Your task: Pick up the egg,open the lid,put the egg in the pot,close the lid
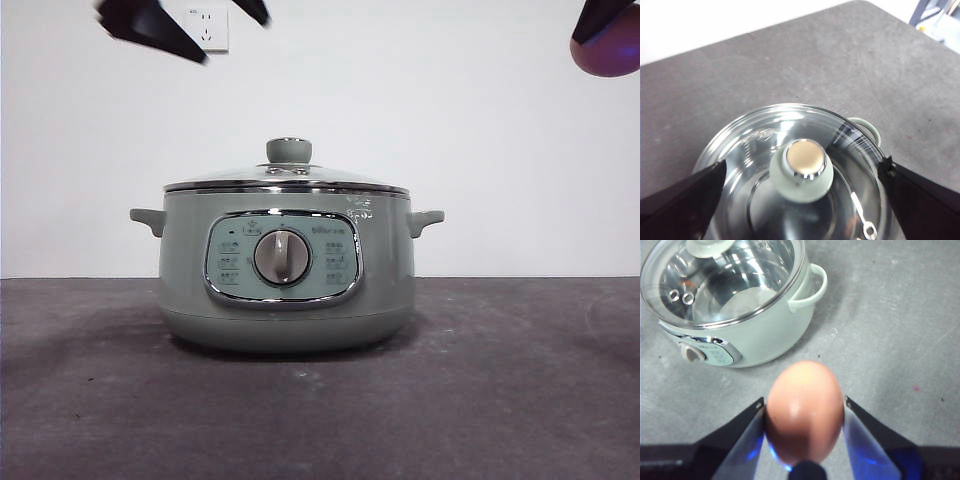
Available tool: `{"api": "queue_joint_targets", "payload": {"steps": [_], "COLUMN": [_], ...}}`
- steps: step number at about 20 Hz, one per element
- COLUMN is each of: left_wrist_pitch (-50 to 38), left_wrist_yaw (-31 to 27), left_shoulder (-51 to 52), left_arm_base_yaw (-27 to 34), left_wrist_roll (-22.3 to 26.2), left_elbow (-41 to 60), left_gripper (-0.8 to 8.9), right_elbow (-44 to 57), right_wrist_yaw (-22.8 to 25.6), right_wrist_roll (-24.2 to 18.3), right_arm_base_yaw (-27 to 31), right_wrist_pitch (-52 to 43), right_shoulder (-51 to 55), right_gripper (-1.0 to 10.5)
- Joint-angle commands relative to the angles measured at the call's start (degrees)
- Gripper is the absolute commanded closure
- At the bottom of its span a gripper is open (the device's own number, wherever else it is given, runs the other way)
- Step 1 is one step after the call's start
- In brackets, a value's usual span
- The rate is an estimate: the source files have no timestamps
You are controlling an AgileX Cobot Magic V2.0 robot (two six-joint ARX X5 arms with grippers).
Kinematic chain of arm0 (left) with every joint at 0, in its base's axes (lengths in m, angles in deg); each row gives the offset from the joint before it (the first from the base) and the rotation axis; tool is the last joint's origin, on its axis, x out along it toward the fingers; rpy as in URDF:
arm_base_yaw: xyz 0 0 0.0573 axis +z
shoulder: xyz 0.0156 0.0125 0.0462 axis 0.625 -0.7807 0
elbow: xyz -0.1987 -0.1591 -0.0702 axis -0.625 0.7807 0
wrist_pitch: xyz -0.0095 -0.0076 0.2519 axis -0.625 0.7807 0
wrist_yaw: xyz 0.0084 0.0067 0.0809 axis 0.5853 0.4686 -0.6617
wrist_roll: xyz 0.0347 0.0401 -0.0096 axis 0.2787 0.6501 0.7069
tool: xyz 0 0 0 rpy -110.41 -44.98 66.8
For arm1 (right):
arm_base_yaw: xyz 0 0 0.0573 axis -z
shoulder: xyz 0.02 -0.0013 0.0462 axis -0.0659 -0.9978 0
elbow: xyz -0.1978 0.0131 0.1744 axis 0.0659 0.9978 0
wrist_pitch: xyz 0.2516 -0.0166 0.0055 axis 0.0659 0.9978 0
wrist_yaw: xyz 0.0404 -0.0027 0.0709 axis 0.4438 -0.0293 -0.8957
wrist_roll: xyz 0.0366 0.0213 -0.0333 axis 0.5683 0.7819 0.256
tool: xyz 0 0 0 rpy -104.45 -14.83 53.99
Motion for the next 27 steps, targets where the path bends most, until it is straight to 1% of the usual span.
{"api": "queue_joint_targets", "payload": {"steps": [1, 5, 8, 16, 18, 19, 20, 21, 22, 24, 27], "left_wrist_pitch": [-2.99, -6.16, -8.55, -7.63, -7.10, -6.60, -6.12, -5.81, -5.75, -5.77, -5.88], "left_wrist_yaw": [-0.26, -3.43, -3.54, -4.61, -4.59, -4.57, -4.57, -4.55, -4.57, -4.52, -4.55], "left_shoulder": [-4.68, -10.40, -12.87, -14.34, -14.34, -14.34, -14.43, -14.43, -14.43, -14.43, -14.43], "left_arm_base_yaw": [-1.42, -3.15, -3.74, -4.70, -4.70, -4.68, -4.68, -4.68, -4.68, -4.70, -4.70], "left_wrist_roll": [0.96, 0.98, 0.94, 0.90, 0.90, 0.90, 0.90, 0.90, 0.90, 0.87, 0.72], "left_elbow": [-0.39, -0.39, -0.39, -0.39, -0.39, -0.39, -0.39, -0.39, -0.39, -0.39, -0.39], "left_gripper": [2.19, 2.20, 2.20, 2.31, 4.29, 4.85, 5.10, 5.11, 5.56, 6.99, 8.17], "right_elbow": [0.20, 0.20, 0.20, 0.20, 0.20, 0.20, 0.20, 0.20, 0.20, 0.20, 0.20], "right_wrist_yaw": [-0.15, -0.15, -0.15, -0.09, -0.09, -0.09, -0.11, -0.09, -0.11, -0.11, -0.11], "right_wrist_roll": [0.48, 0.48, 0.48, 0.46, 0.46, 0.46, 0.44, 0.46, 0.44, 0.44, 0.44], "right_arm_base_yaw": [-0.07, -0.07, -0.07, -0.07, -0.07, -0.07, -0.07, -0.07, -0.07, -0.07, -0.07], "right_wrist_pitch": [-0.13, -0.15, -0.17, -0.26, -0.31, -0.35, -0.37, -0.37, -0.37, -0.37, -0.35], "right_shoulder": [0.37, 0.37, 0.37, 0.35, 0.35, 0.35, 0.35, 0.35, 0.35, 0.35, 0.35], "right_gripper": [9.6, 9.6, 9.6, 9.6, 9.6, 9.6, 9.6, 9.6, 9.6, 9.6, 9.6]}}
